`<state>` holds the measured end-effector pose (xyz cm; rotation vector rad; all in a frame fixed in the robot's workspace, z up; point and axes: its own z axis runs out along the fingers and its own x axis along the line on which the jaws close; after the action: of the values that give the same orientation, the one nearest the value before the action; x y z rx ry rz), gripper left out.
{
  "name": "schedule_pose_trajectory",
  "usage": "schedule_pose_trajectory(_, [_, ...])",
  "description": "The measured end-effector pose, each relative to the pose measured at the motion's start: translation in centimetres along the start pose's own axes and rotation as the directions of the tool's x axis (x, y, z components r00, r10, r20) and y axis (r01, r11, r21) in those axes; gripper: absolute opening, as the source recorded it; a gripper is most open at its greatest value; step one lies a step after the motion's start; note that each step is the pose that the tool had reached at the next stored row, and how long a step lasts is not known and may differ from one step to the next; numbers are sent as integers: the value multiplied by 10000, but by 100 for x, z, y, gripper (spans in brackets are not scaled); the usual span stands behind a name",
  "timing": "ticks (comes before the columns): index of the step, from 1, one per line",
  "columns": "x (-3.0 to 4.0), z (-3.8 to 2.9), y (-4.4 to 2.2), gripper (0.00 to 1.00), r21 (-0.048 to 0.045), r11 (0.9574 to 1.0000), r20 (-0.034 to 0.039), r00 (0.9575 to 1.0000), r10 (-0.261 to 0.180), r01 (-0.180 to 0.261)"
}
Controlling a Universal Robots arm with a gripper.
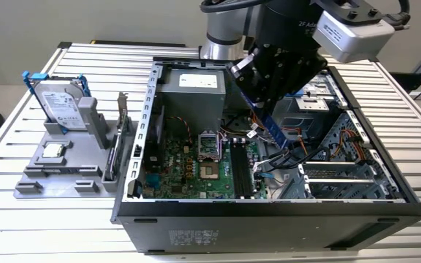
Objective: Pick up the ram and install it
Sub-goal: 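Pick up the ram and move it above insertion slot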
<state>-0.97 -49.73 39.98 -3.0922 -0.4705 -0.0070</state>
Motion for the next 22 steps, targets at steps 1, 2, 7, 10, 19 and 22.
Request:
schedule_pose_trajectory(1, [1,1,0,0,-1,9999,-1,9999,123,-123])
schedule_pose_trajectory(2, [2,3,0,0,-1,9997,-3,9997,236,-236])
schedule_pose_trajectory(7, [6,10,2,0,-5,9965,-11,9965,830,-830])
schedule_pose_trajectory(10, [8,13,2,0,-7,9930,-16,9930,1178,-1178])
schedule_pose_trajectory(19, [13,22,3,0,-9,9764,-30,9764,2158,-2158])
schedule_pose_trajectory(22, [14,23,2,0,-11,9700,-34,9700,2430,-2430])
